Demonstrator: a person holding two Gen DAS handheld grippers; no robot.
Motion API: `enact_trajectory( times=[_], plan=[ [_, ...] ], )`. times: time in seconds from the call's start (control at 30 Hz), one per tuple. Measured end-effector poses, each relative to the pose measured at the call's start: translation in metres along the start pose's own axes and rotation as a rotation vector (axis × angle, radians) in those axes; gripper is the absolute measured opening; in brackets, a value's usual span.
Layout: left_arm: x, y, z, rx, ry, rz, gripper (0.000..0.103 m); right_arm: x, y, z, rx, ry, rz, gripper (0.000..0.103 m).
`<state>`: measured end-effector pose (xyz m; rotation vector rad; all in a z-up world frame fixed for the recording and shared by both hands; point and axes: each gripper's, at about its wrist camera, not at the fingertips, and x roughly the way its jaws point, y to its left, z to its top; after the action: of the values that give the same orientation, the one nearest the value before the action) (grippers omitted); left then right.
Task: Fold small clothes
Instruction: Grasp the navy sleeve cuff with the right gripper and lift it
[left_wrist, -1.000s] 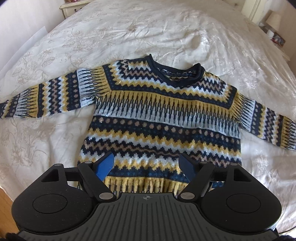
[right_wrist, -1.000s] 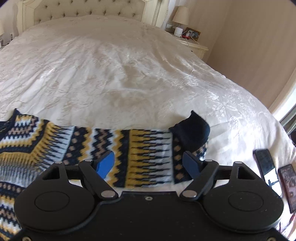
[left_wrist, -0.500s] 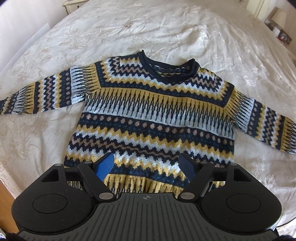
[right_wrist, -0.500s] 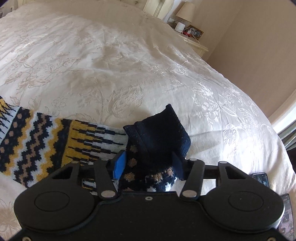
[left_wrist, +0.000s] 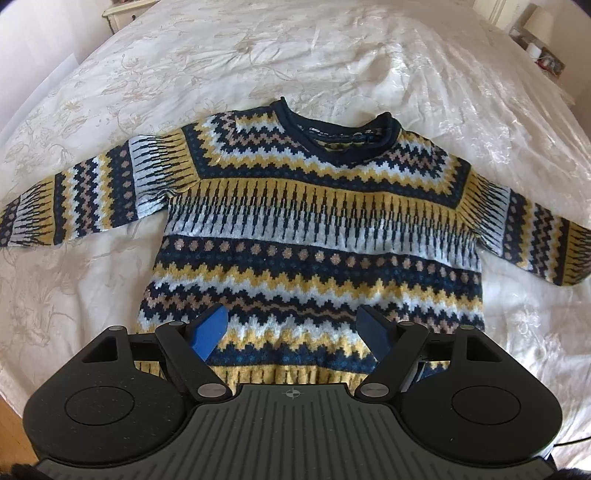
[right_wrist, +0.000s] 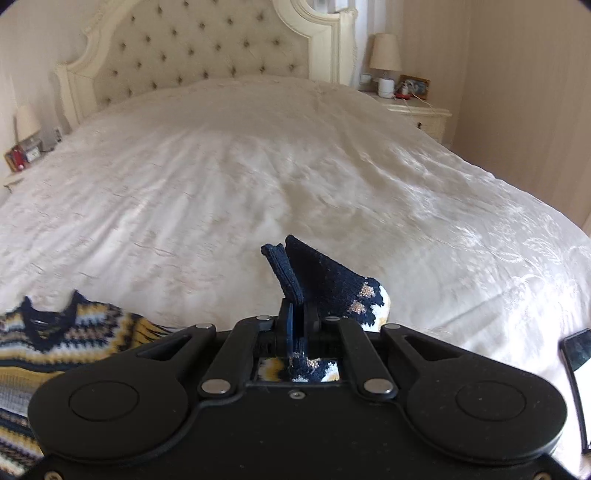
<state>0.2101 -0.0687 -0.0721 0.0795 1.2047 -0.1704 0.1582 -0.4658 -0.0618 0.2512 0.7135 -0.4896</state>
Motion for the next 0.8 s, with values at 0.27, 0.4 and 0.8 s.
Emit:
enact_trajectory(
  times=[0.27,0.4,0.8],
  plan=[
    [0.003,0.069,0.008,0.016,-0.030,0.033,0.076,-0.033,0.155,0.012,-0.052,-0.033,0.287,0.010],
    [0.008,0.112,0.012,-0.019,-0.023,0.067,0.076,-0.020,0.234,-0.001,-0.091,0.006,0.420,0.010],
    [0.022,0.183,0.014,-0.084,0.002,0.139,0.076,0.030,0.375,-0.083,-0.283,0.205,0.587,0.026]
  ],
)
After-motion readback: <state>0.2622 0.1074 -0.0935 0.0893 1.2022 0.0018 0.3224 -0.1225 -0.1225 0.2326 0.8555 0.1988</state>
